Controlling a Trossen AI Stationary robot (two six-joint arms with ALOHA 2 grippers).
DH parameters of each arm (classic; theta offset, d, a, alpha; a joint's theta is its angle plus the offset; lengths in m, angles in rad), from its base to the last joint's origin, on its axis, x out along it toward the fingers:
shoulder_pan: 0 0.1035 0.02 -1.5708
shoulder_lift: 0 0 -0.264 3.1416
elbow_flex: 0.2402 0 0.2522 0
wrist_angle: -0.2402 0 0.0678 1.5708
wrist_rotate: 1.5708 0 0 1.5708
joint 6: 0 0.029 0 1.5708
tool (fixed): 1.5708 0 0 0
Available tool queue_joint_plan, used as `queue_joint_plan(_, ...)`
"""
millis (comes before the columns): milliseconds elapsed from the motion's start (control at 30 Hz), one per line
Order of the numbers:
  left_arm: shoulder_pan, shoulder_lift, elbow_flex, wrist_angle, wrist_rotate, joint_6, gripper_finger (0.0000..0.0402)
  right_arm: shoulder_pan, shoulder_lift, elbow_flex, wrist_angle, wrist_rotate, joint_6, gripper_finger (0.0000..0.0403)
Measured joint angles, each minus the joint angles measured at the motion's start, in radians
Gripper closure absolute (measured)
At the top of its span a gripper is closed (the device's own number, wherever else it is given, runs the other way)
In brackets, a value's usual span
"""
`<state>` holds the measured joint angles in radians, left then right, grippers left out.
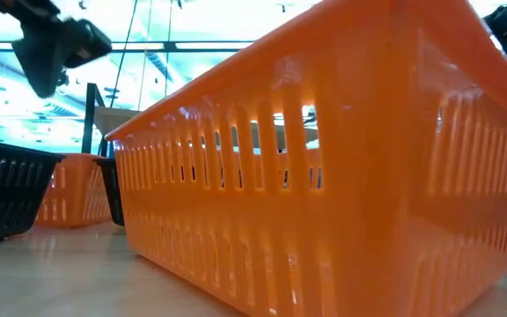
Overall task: Stack baskets on shelf by color
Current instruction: Put the top left orange bin on the shelf
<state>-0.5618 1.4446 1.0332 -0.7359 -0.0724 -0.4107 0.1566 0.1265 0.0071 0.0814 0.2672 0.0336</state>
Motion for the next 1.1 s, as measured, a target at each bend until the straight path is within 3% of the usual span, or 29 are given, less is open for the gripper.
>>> queue_joint_plan(167,0.024,0.081,0.0,-0.033,0.025,-0.05,0.0167,0.0,0.0,0.0,0.011,0.0,0.0,0.0391)
queue_joint_plan(367,0.074,0.148,0.0,-0.086,0.026,-0.058,0.0175,0.0,0.0,0.0,0.021,0.0,0.001,0.0391)
queue_joint_plan(600,0.111,0.153,0.0,-0.083,0.029,-0.057,0.0193,0.0,0.0,0.0,0.037,0.0,0.001,0.0391)
queue_joint_plan(900,0.111,0.143,0.003,-0.088,0.109,-0.059,0.0202,0.0,0.0,0.0,0.061,0.0,0.001,0.0391)
queue_joint_plan(1100,0.113,0.143,0.024,-0.115,0.054,-0.049,0.021,0.0,0.0,0.0,0.063,0.0,0.001,0.0391)
